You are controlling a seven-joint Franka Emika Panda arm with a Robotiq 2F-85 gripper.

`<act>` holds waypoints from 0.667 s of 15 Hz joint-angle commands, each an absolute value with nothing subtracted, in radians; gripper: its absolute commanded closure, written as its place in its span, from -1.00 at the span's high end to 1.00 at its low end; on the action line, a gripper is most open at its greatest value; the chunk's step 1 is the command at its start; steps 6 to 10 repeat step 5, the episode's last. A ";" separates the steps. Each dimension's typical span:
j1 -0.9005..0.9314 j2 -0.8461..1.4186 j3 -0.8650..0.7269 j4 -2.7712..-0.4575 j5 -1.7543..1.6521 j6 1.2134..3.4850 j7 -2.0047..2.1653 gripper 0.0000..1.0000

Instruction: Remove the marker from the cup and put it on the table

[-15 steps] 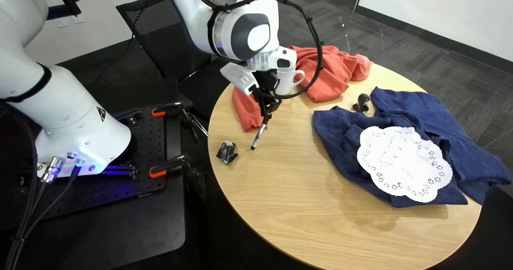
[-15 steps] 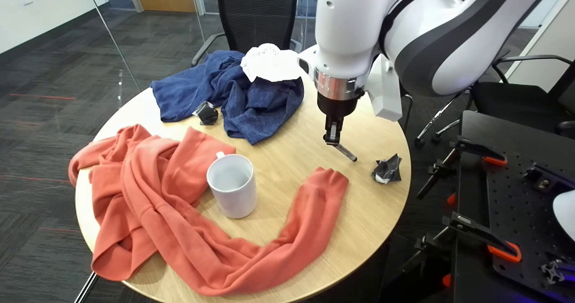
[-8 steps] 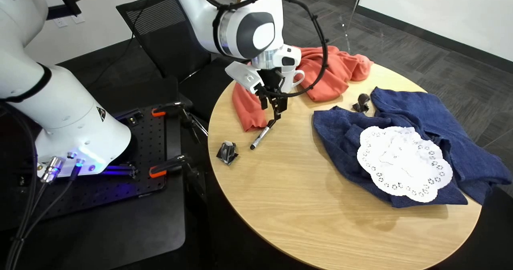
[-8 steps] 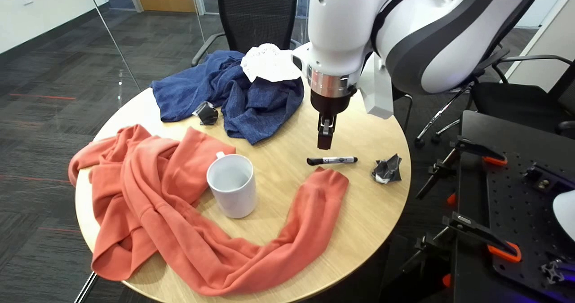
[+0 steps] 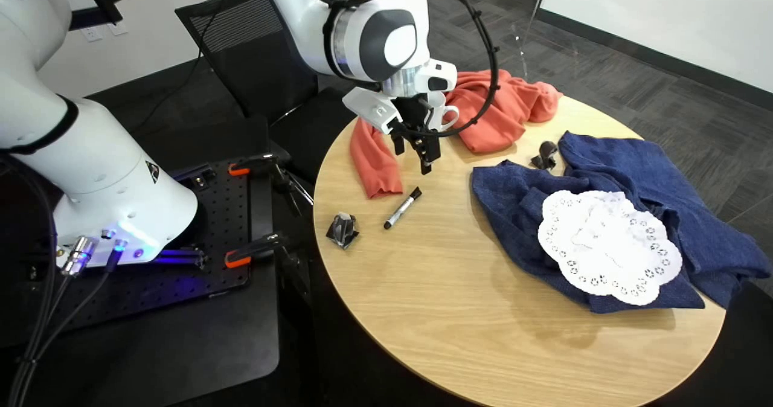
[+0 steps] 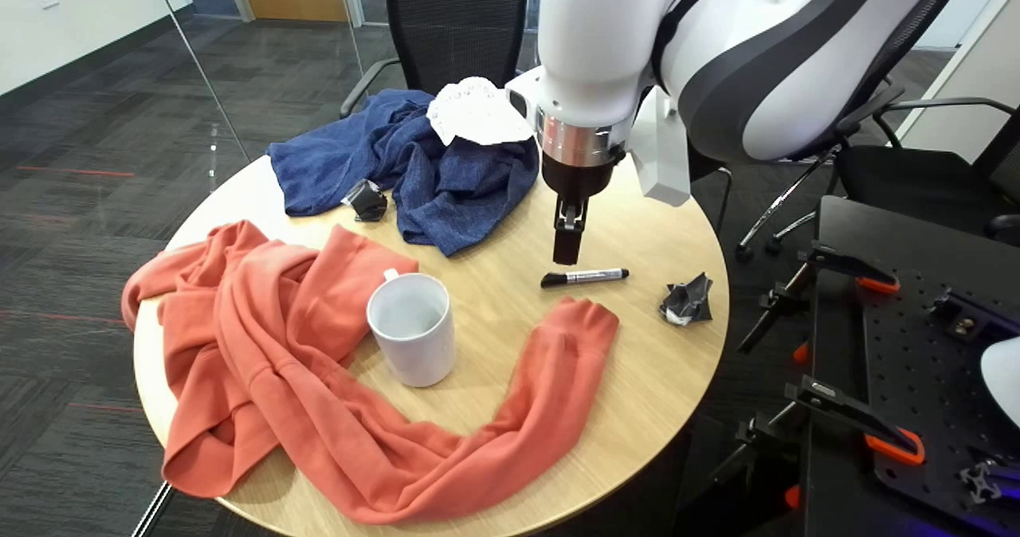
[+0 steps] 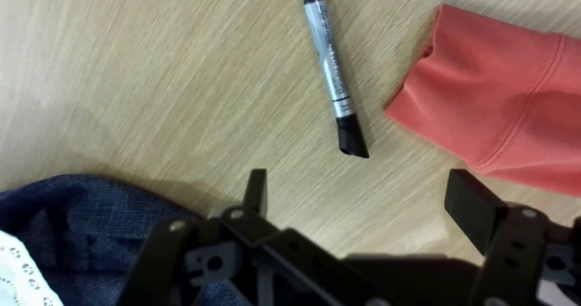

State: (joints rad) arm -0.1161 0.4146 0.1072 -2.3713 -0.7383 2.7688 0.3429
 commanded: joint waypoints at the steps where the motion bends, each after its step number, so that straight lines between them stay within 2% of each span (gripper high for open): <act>1: -0.115 0.414 0.107 -2.371 -0.738 2.769 0.343 1.00; 10: -0.112 0.412 0.106 -2.371 -0.738 2.769 0.343 1.00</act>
